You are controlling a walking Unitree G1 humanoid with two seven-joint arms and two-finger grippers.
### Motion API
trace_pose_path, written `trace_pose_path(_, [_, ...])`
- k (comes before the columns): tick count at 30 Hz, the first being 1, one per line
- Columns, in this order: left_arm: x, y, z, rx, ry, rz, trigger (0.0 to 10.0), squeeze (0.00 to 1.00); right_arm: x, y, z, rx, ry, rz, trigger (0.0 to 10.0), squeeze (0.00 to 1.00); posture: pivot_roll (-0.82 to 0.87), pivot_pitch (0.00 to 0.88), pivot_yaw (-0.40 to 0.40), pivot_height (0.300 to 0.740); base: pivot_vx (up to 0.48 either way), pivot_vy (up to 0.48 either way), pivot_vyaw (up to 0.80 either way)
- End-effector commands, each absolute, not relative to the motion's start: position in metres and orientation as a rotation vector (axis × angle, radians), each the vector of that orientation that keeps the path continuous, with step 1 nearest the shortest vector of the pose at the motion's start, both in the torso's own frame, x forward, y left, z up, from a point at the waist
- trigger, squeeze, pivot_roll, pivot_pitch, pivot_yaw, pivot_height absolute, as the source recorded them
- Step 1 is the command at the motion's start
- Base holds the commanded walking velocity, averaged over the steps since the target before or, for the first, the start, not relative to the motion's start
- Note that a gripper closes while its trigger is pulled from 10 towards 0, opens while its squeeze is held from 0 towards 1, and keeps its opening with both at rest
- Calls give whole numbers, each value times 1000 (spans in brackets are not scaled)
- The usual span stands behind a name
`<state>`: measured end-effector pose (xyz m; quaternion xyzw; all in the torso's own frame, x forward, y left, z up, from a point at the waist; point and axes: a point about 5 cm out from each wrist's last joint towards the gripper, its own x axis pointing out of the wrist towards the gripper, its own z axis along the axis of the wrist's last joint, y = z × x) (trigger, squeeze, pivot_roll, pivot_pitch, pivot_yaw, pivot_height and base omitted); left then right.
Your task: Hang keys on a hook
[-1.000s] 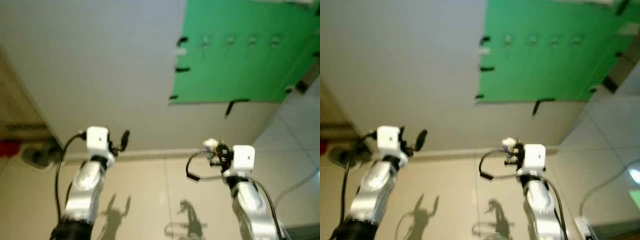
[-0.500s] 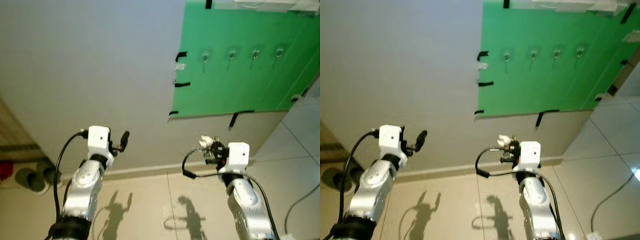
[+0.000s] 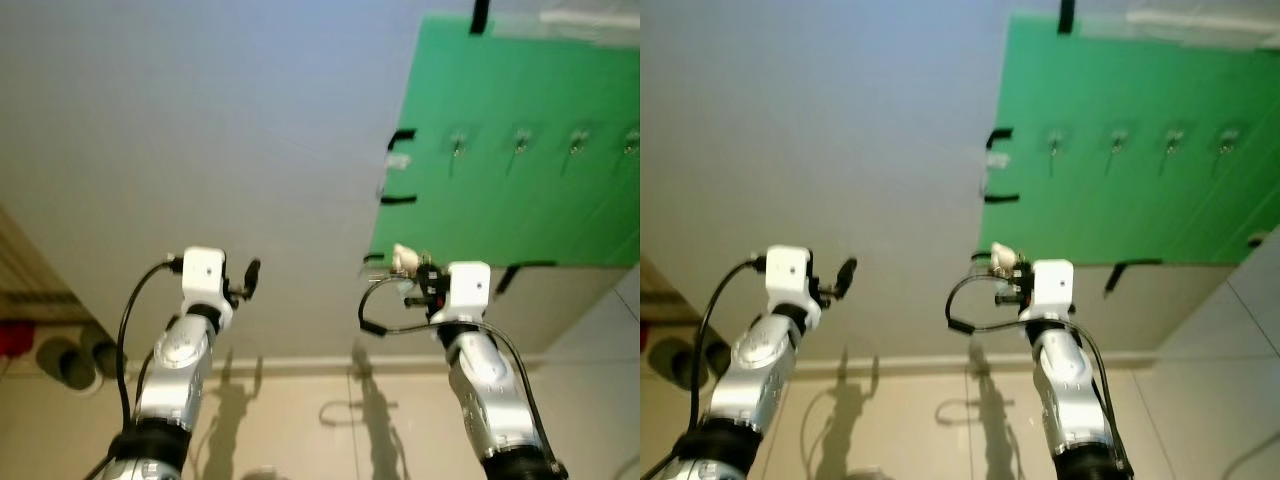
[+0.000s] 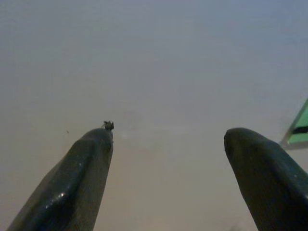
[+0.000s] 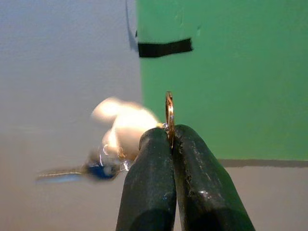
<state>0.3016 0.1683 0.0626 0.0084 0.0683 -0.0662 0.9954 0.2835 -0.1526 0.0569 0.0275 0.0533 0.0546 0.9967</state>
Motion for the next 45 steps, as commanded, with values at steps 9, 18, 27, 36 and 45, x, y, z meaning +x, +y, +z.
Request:
trace_pose_path(9, [307, 156, 64, 3, 137, -202, 10000, 0, 287, -165, 59, 34, 99, 85, 0, 0, -27, 0, 31, 740, 294, -375, 0])
trace_pose_path(18, [308, 152, 64, -2, 135, -216, 10000, 0, 284, -166, 58, 33, 101, 83, 0, 0, -35, 0, 36, 740, 295, -375, 0])
trace_pose_path(27, [305, 149, 63, 5, 131, -223, 10000, 0, 286, -164, 59, 41, 125, 130, 0, 0, -31, 0, 31, 740, 304, -365, 0])
trace_pose_path(36, [303, 147, 62, 26, 133, -238, 10000, 0, 292, -142, 90, -100, 107, 549, 0, 0, -23, 0, 15, 740, 0, 0, 0])
trace_pose_path(45, [302, 137, 57, 47, 158, -296, 10000, 0, 318, -139, 138, -41, -33, 667, 0, 0, -19, 0, 1, 740, 0, 0, 0])
